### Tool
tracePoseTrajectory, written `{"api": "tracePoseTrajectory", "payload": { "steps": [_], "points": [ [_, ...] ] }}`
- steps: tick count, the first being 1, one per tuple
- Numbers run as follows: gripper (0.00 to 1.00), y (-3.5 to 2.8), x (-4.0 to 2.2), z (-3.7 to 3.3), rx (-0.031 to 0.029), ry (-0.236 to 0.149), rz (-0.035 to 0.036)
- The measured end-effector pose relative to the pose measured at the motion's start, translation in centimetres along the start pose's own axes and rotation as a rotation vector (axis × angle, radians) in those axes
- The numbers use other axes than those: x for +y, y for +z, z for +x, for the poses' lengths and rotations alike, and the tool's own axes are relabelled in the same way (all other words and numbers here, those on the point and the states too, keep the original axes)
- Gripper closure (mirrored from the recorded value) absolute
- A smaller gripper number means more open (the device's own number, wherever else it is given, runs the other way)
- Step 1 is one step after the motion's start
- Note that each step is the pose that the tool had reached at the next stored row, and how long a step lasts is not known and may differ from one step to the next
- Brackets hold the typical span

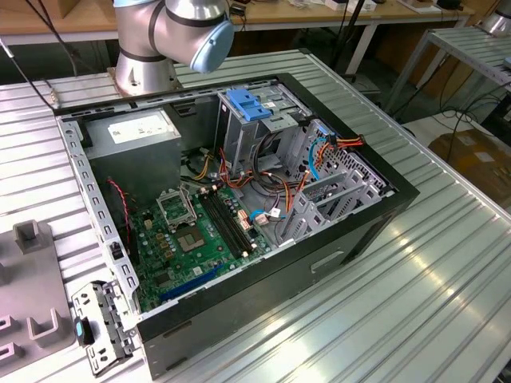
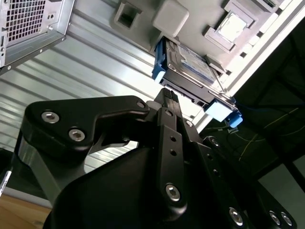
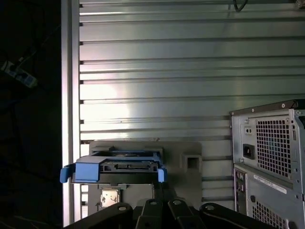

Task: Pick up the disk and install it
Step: 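Reach for the disk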

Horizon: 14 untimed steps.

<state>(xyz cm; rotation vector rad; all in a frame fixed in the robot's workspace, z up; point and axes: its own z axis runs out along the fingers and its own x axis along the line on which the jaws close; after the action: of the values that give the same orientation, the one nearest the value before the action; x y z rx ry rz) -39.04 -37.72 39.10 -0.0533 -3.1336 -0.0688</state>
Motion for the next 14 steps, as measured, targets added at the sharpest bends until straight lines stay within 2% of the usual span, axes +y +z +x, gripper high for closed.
{"api": "tracePoseTrajectory", "payload": {
  "steps": [14],
  "points": [
    [0.89,0.06,-0.11,3.02,0.0000,-0.001,0.0000]
  ]
}}
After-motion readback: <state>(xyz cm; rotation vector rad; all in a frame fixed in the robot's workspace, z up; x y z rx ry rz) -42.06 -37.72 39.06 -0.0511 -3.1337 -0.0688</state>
